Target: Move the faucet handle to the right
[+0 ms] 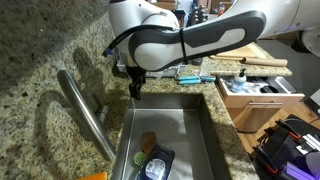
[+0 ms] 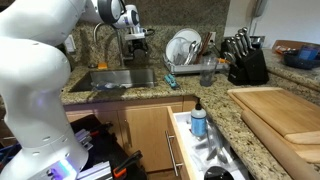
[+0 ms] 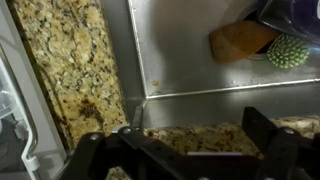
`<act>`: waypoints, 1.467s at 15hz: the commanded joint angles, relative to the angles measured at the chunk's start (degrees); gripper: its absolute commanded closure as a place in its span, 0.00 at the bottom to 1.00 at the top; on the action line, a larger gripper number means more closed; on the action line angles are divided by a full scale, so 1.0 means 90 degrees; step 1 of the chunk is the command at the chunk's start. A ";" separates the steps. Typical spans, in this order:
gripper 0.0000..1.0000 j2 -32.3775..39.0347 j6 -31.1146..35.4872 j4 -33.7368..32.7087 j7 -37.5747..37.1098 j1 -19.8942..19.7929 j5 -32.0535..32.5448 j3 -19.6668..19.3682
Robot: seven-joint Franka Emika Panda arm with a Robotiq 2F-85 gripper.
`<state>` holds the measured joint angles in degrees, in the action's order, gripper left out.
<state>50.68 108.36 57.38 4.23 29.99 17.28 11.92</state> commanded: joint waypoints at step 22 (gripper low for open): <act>0.00 0.0812 0.2731 -0.1016 0.0913 0.0043 -0.0271 0.0241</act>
<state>58.02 133.02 48.23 12.51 30.34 14.80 14.13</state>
